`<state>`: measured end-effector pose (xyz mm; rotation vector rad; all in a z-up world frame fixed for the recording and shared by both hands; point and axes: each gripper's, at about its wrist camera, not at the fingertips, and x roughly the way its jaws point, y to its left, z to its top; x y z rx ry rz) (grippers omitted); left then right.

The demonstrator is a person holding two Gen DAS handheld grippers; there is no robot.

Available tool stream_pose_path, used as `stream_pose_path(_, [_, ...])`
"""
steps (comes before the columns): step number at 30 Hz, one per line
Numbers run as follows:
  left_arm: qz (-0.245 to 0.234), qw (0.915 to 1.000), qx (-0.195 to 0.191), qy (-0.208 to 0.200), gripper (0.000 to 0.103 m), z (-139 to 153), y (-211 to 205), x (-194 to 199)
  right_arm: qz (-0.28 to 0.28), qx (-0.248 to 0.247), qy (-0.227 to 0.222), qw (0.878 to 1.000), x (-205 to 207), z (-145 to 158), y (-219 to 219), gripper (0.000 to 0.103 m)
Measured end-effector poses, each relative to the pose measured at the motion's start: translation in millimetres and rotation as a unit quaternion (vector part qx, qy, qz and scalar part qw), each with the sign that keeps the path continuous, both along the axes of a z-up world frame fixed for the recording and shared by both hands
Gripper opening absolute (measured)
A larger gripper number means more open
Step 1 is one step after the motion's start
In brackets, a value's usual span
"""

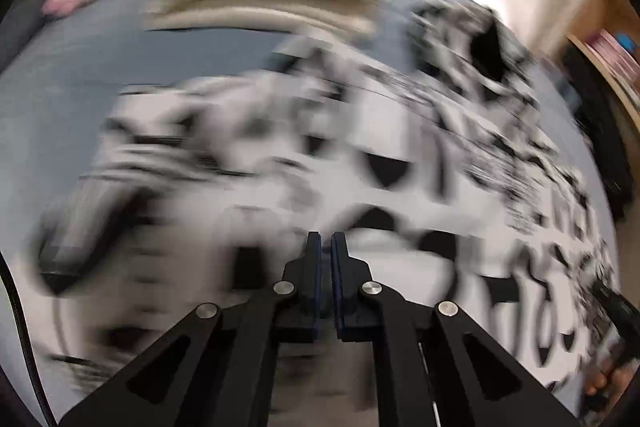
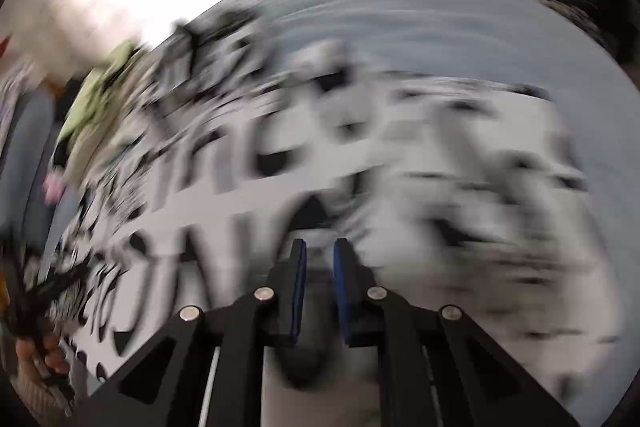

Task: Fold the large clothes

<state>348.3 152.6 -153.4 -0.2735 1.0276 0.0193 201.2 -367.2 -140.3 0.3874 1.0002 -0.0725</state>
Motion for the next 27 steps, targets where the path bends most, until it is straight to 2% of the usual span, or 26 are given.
stream_pose_path(1, [0.022, 0.9997, 0.008, -0.001, 0.005, 1, 16, -4, -0.019, 0.001, 0.000, 1.000, -8, 2, -13, 0.012])
stream_pose_path(2, [0.042, 0.9991, 0.007, 0.001, 0.005, 2, 32, -7, -0.029, 0.022, -0.004, 0.999, -17, 3, -25, 0.011])
stream_pose_path(3, [0.059, 0.9982, -0.005, 0.004, 0.005, 1, 48, -12, -0.037, 0.032, -0.006, 0.999, -23, 3, -31, 0.011])
stream_pose_path(5, [0.078, 0.9965, -0.030, 0.006, 0.003, -1, 72, -19, -0.051, 0.022, -0.008, 0.998, -36, 5, -35, 0.011])
stream_pose_path(6, [0.081, 0.9963, -0.029, 0.004, 0.002, 0, 76, -23, -0.053, 0.017, -0.009, 0.998, -42, 7, -34, 0.012])
stream_pose_path(11, [0.073, 0.9972, 0.009, 0.009, 0.002, 8, 69, -33, -0.050, -0.013, -0.004, 0.999, -52, 15, -18, 0.015])
stream_pose_path(17, [0.061, 0.9977, -0.014, 0.023, 0.003, 19, 60, -38, -0.035, 0.002, -0.005, 0.999, -63, 33, -9, 0.015])
stream_pose_path(27, [0.013, 0.9998, 0.012, 0.013, 0.006, 61, 47, -51, -0.004, 0.008, -0.015, 1.000, -64, 60, 12, 0.015])
